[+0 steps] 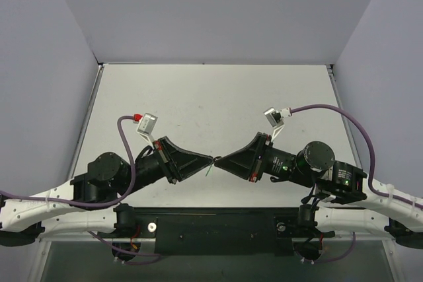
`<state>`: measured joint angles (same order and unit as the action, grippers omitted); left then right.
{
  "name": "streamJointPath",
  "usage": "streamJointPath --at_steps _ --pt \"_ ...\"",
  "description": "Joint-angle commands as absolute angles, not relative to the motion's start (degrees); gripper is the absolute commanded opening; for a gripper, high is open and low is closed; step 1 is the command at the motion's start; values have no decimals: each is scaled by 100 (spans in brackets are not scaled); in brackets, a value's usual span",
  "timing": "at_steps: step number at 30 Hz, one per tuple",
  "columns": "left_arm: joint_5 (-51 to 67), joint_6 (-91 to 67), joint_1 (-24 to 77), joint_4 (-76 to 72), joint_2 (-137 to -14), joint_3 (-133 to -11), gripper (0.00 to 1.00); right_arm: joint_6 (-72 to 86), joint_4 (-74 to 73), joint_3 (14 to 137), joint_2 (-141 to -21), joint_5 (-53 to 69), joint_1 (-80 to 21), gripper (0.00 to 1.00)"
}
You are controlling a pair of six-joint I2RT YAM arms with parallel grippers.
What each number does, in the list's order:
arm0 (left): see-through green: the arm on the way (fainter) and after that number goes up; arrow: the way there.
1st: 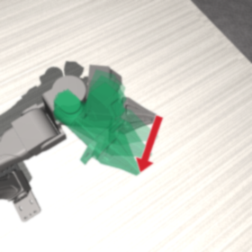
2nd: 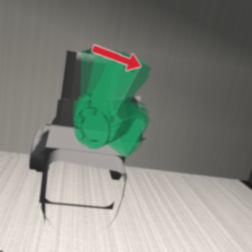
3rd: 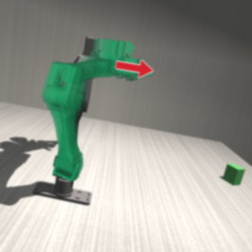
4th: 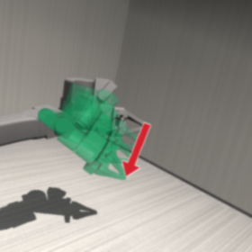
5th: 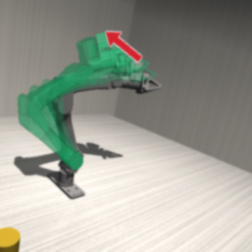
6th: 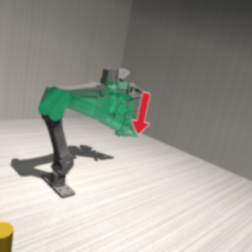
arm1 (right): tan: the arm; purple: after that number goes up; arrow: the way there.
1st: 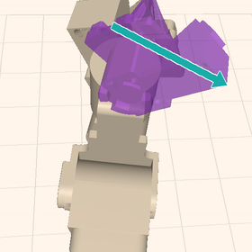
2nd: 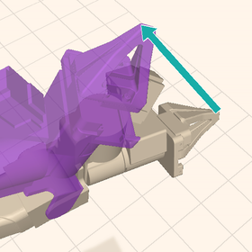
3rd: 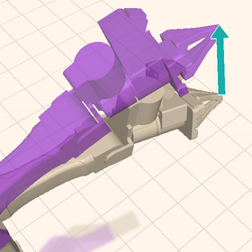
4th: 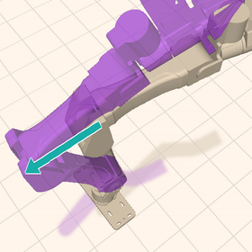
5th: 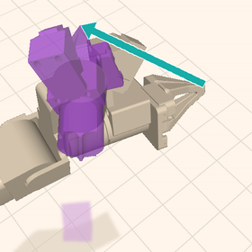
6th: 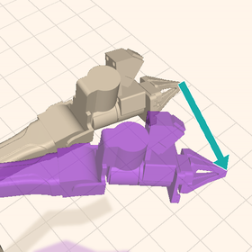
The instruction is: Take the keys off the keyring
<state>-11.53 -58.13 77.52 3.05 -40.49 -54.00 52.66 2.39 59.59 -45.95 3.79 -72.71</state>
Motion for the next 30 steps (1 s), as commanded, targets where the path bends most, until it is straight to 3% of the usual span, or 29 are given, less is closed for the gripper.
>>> streamJointPath --at_steps 1,10,11,14,18,30 --pt "-1915 -5923 8051 -421 -4017 -5300 0 5335 738 5880 -4737 18 -7330 0" --pt "-2110 -5828 8165 -502 -3982 -5203 1 5353 721 5932 -4816 -246 -7365 0" --pt "-2092 -5818 8156 -457 -3947 -5221 5 5344 695 5959 -4834 -255 -7365 0" --pt "-2048 -5687 8156 -107 -3824 -5308 40 5317 607 6012 -4860 -281 -7365 0" --pt "-2066 -5572 8165 360 -3516 -5317 59 5265 528 6143 -4957 -176 -7365 0" --pt "-1811 -5238 8156 1669 -2866 -5704 55 5045 686 6758 -5651 1027 -7357 0"
